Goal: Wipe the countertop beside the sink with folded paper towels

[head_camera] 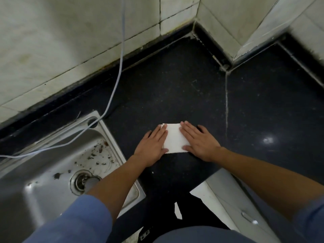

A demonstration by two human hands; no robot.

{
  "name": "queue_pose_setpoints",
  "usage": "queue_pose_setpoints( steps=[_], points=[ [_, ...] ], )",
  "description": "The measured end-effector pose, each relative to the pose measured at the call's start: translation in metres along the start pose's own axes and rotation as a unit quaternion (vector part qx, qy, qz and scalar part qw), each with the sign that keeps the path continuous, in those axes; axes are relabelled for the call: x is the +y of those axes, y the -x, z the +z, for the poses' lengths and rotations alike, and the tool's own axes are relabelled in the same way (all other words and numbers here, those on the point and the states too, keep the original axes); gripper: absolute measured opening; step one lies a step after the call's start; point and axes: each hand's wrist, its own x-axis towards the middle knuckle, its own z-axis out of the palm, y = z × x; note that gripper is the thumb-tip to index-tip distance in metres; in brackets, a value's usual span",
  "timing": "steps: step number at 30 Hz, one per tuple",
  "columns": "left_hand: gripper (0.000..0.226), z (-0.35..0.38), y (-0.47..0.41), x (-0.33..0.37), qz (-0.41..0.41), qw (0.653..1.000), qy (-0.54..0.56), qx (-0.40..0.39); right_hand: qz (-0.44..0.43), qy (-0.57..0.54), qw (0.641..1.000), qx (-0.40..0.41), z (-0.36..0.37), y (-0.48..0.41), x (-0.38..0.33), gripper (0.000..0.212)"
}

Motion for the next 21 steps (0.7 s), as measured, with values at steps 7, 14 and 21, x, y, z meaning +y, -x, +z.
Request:
queue_pose_setpoints(
  steps=[7,14,21],
  points=[
    [0.068,-0.011,0.017,0.005,-0.053,0.996,0.058,0.044,0.021,-0.036,0.998,0.042,-0.036,-0.015,0.006,0.063],
    [0.057,0.002,0.076,0.001,-0.168,0.976,0.116,0.083,0.066,-0.065,0.993,-0.069,-0.069,-0.071,-0.011,0.047],
    [0.043,0.015,0.126,0.004,-0.24,0.955,0.125,0.123,0.085,-0.139,0.981,-0.102,-0.072,-0.075,-0.021,0.038]
  ],
)
